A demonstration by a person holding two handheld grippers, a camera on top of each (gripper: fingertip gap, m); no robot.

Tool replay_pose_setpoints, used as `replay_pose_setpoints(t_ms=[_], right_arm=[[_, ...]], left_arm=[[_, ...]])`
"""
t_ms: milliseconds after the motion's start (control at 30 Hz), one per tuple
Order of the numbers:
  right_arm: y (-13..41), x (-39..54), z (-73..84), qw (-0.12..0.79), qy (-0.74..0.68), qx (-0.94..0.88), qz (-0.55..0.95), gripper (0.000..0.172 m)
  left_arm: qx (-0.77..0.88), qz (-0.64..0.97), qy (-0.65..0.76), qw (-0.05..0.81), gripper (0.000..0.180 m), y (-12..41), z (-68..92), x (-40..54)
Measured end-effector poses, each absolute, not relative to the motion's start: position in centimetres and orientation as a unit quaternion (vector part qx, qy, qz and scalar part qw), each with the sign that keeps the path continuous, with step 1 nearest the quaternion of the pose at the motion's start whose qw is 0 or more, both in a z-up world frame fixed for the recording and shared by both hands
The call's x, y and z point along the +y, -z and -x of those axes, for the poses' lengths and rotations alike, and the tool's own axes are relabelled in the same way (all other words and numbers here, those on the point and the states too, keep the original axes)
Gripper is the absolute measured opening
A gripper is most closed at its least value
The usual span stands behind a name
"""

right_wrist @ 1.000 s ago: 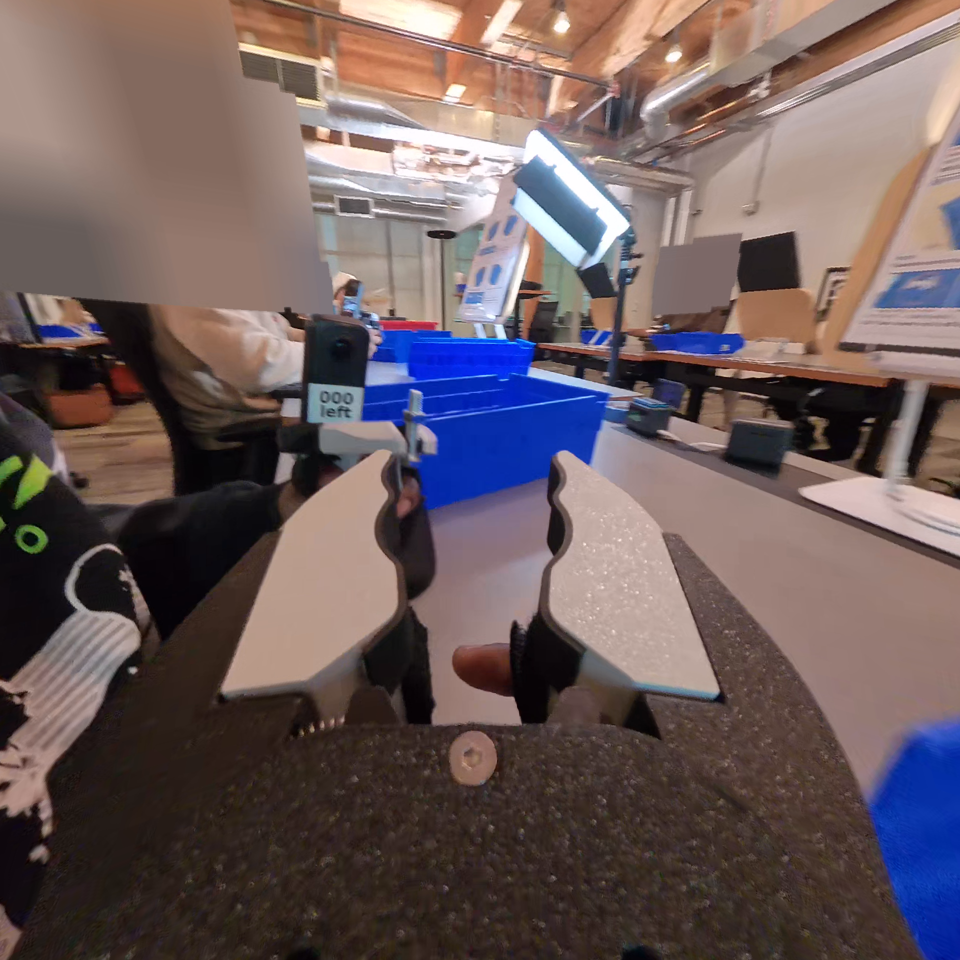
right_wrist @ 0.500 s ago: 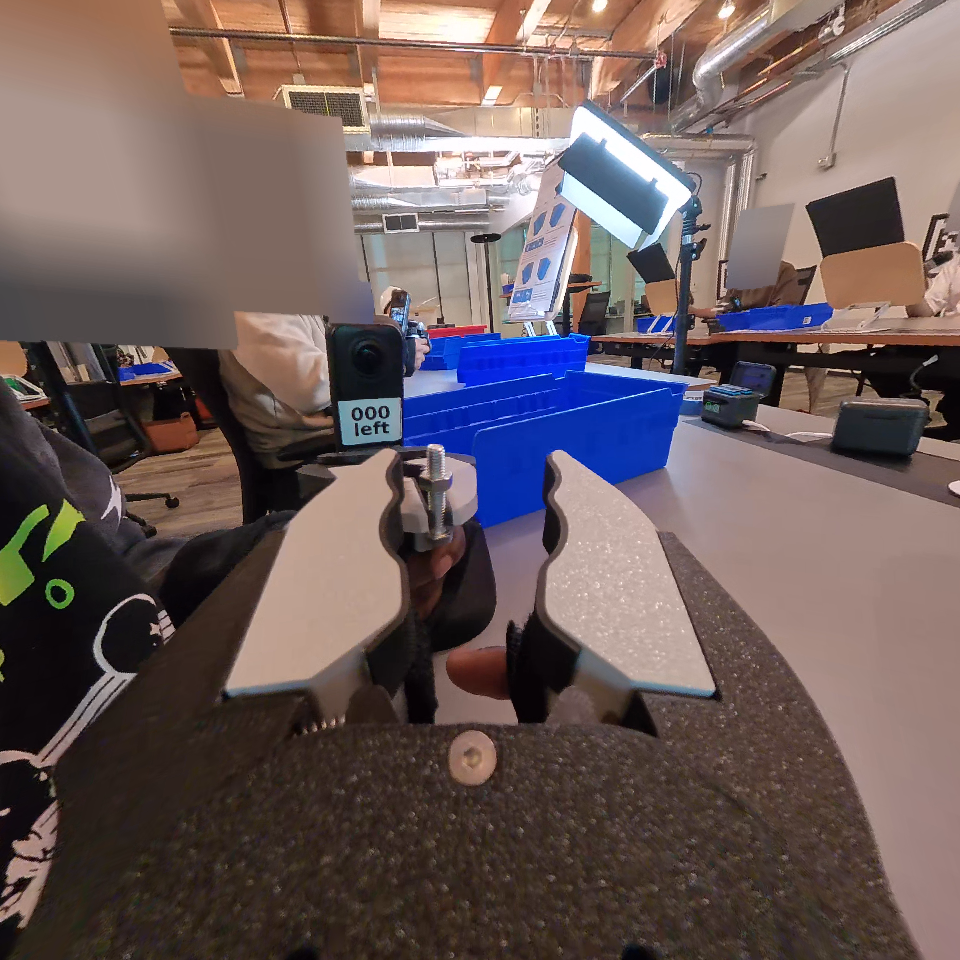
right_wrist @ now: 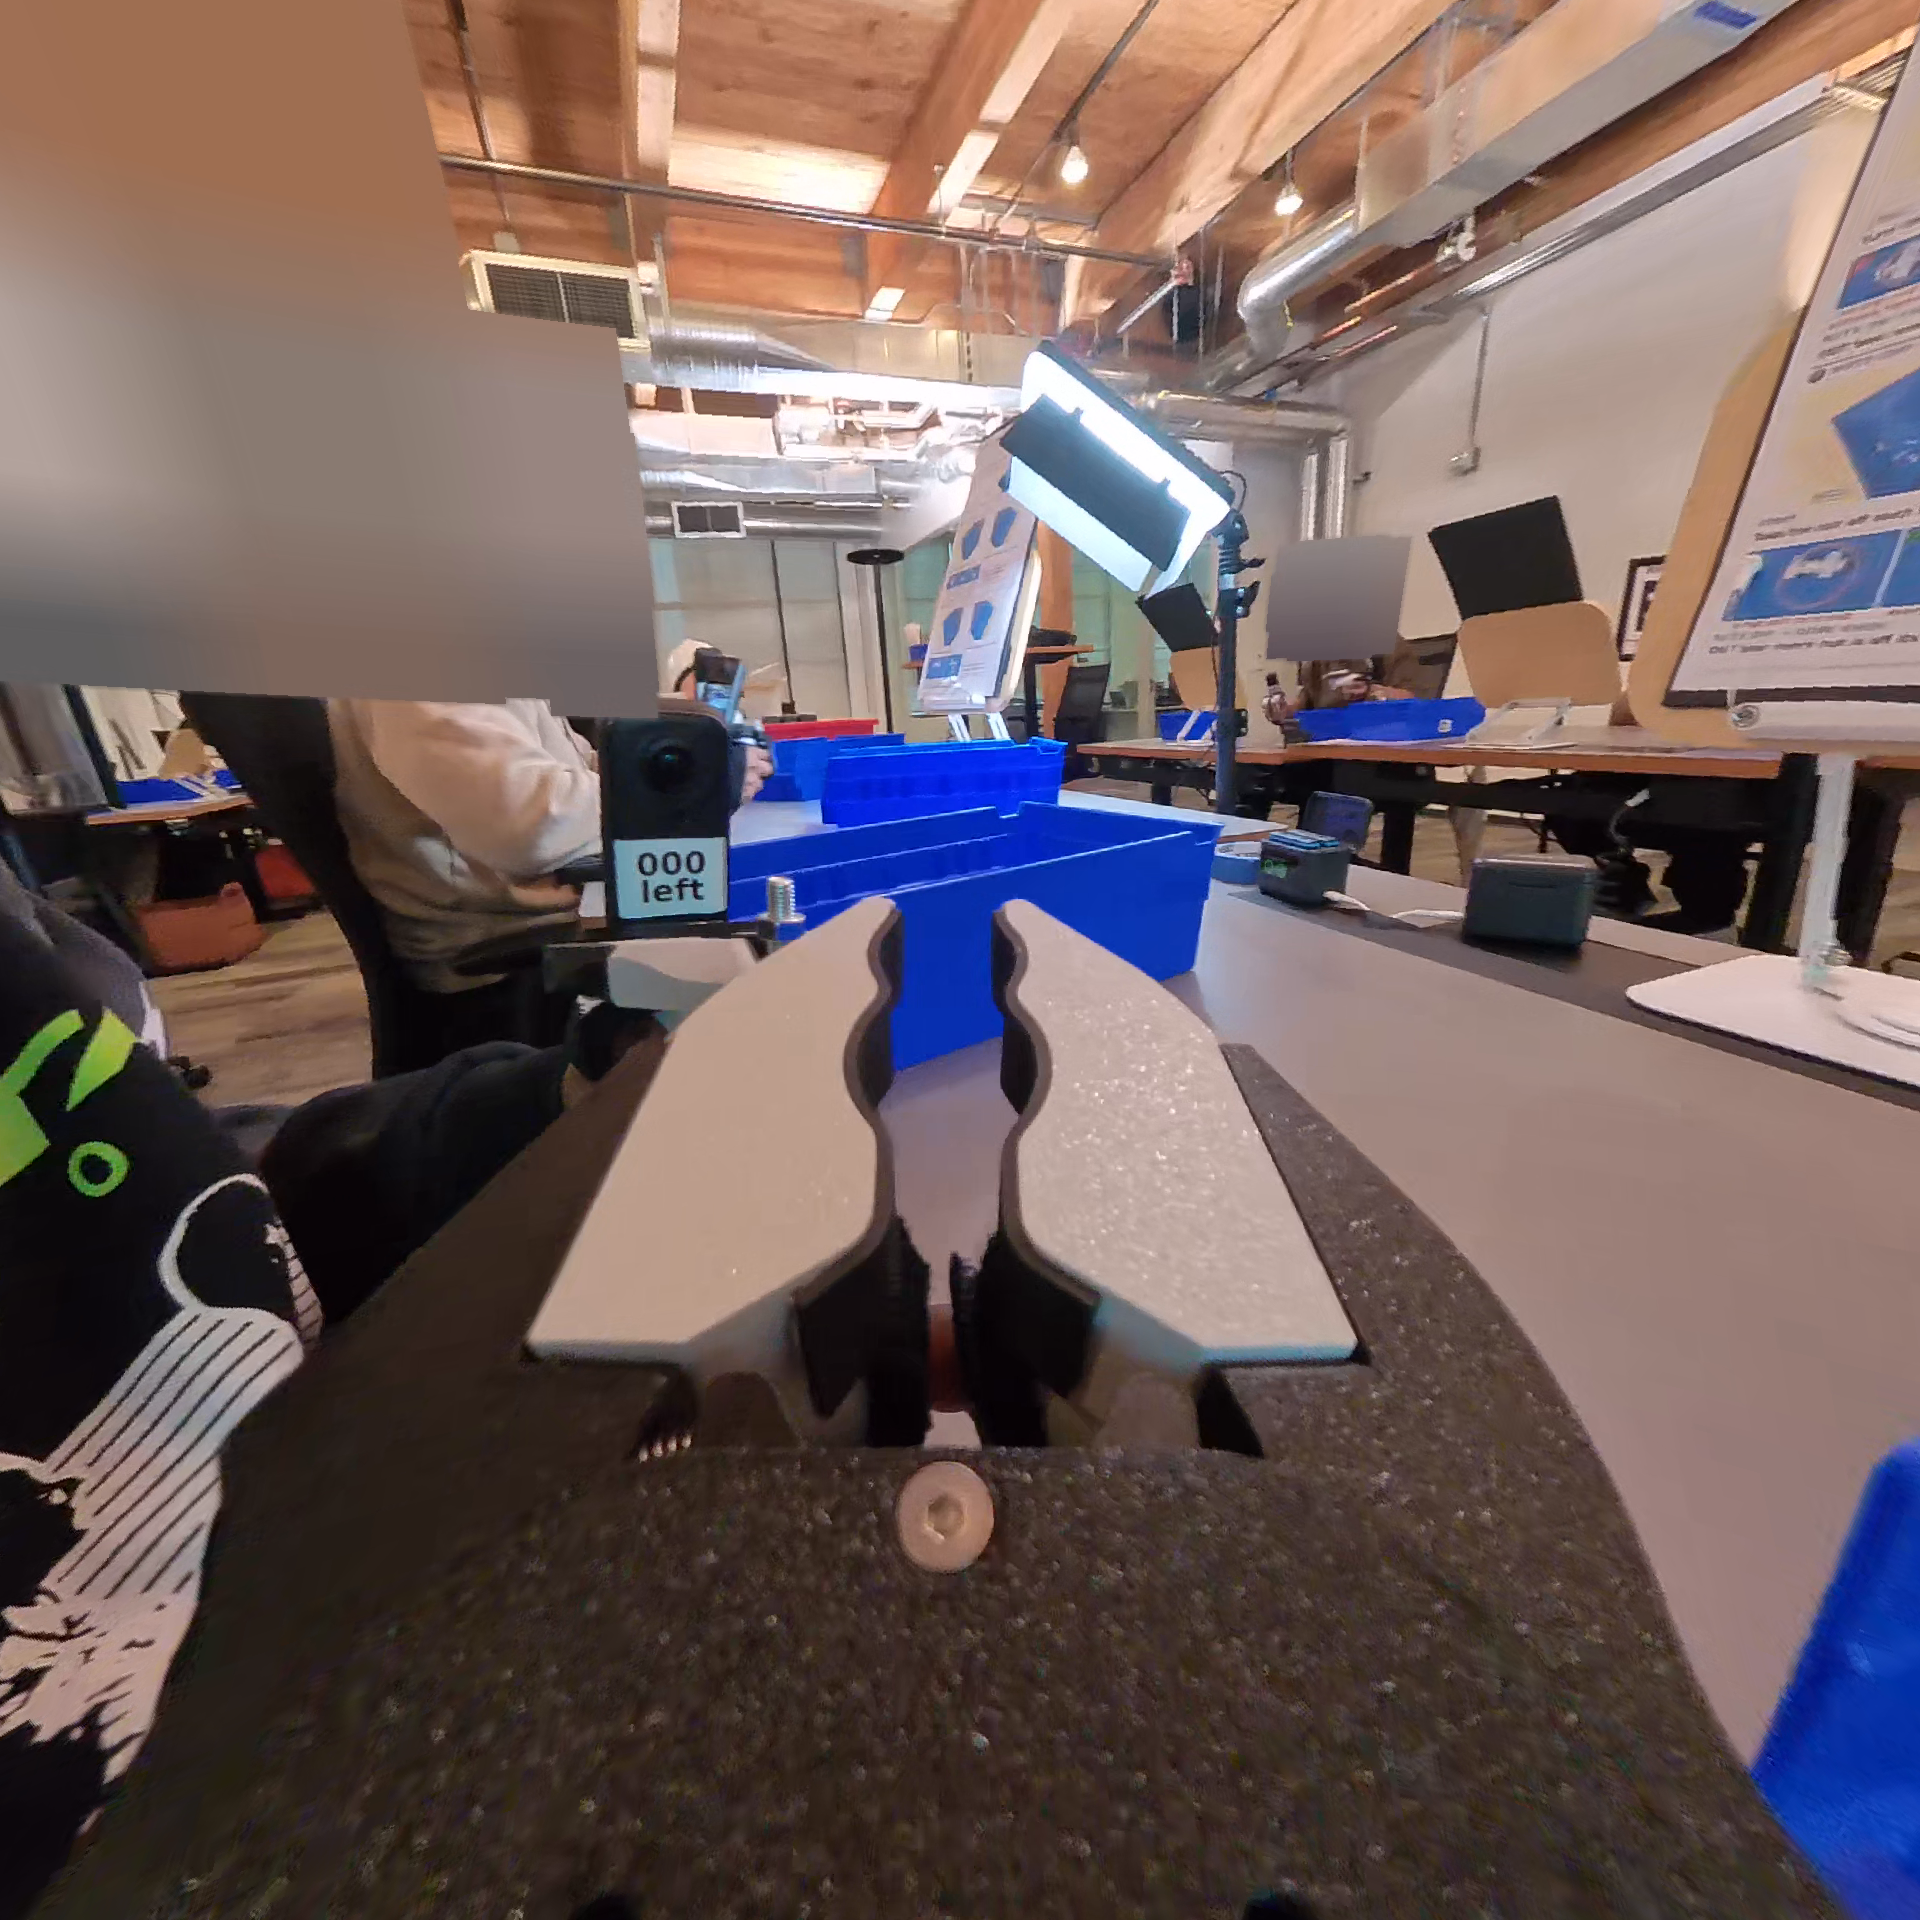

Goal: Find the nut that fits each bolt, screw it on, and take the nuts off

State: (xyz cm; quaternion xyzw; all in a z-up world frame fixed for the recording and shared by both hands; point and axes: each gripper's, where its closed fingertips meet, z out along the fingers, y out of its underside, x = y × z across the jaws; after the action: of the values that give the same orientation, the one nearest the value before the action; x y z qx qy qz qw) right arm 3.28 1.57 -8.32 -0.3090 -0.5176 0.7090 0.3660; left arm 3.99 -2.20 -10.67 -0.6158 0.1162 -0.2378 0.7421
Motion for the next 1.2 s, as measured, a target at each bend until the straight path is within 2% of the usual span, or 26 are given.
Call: replay_pose_setpoints(t_ms=[333, 733, 767, 800, 900, 1200], right_arm=[[9.1, -3.9, -1.5, 0.279, -0.731, -0.55, 0.292, 0.049], [9.3, -1.6, -1.9, 0.291, -0.723, -0.54, 0.318, 0.052], [9.4, -0.9, -2.2, 0.299, -0.72, -0.537, 0.322, 0.049], [9.4, 0.0, -2.3, 0.314, -0.714, -0.529, 0.333, 0.035], [9.0, 1.7, -2.9, 0.335, -0.715, -0.51, 0.339, 0.025], [8.9, -2.3, -2.5, 0.29, -0.726, -0.547, 0.3, 0.044]], left_arm=[[0.129, 0.626, 0.227, 0.734, 0.005, 11.1, -4.5, -2.1], [0.128, 0.618, 0.233, 0.74, 0.005, 10.8, -4.4, -2.3], [0.127, 0.617, 0.233, 0.74, 0.005, 10.8, -4.4, -2.3], [0.133, 0.614, 0.237, 0.741, 0.005, 10.7, -4.5, -2.4], [0.132, 0.617, 0.235, 0.74, 0.005, 10.7, -4.5, -2.4], [0.134, 0.622, 0.231, 0.736, 0.005, 10.9, -4.6, -2.3]])
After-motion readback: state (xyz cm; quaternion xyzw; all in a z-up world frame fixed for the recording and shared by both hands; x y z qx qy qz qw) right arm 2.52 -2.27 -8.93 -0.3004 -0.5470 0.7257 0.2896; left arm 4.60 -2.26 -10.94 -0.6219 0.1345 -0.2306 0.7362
